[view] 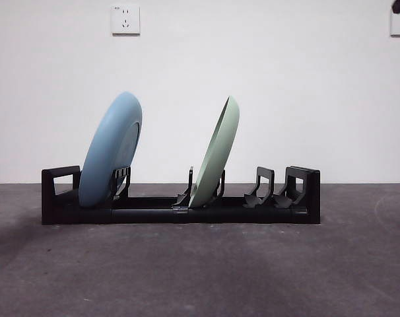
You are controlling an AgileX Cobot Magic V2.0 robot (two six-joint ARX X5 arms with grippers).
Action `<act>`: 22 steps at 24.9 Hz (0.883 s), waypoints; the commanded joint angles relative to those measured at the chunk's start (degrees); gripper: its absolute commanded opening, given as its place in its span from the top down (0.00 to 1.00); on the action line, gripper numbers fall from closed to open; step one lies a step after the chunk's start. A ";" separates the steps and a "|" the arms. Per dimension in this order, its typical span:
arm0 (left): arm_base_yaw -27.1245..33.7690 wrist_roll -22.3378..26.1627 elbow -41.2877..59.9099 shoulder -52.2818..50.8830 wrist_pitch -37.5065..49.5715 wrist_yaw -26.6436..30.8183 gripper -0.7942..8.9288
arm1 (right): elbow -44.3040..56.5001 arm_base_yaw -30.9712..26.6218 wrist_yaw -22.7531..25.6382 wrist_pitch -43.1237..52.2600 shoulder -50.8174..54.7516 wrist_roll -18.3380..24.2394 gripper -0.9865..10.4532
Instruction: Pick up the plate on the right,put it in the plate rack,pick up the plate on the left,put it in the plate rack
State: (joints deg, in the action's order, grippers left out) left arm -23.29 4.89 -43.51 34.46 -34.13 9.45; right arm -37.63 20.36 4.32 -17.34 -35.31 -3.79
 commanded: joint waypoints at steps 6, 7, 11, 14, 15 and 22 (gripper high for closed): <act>0.13 -1.97 6.51 -6.25 2.51 -0.90 0.92 | 5.14 0.11 4.63 -2.29 3.19 -6.03 0.91; 0.13 -1.92 6.51 -6.19 2.34 -0.85 0.92 | 5.14 0.11 5.29 -2.47 2.95 -6.73 0.91; 0.13 -1.92 6.51 -5.68 2.34 -0.63 0.92 | 5.14 0.11 5.07 -2.47 2.54 -6.69 0.91; 0.13 -1.92 6.51 -5.20 2.32 -0.66 0.92 | 5.14 0.09 5.09 -2.47 2.54 -6.69 0.91; 0.13 -1.92 6.51 -5.03 2.32 -0.68 0.92 | 5.14 0.07 5.07 -2.47 2.54 -6.69 0.91; 0.13 1.68 6.49 -5.35 1.95 -0.35 0.92 | 5.14 0.07 5.09 -2.47 2.54 -6.69 0.91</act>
State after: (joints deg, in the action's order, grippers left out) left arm -23.24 4.58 -37.17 29.10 -32.29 8.88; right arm -32.88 20.38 9.19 -20.12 -32.86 -9.89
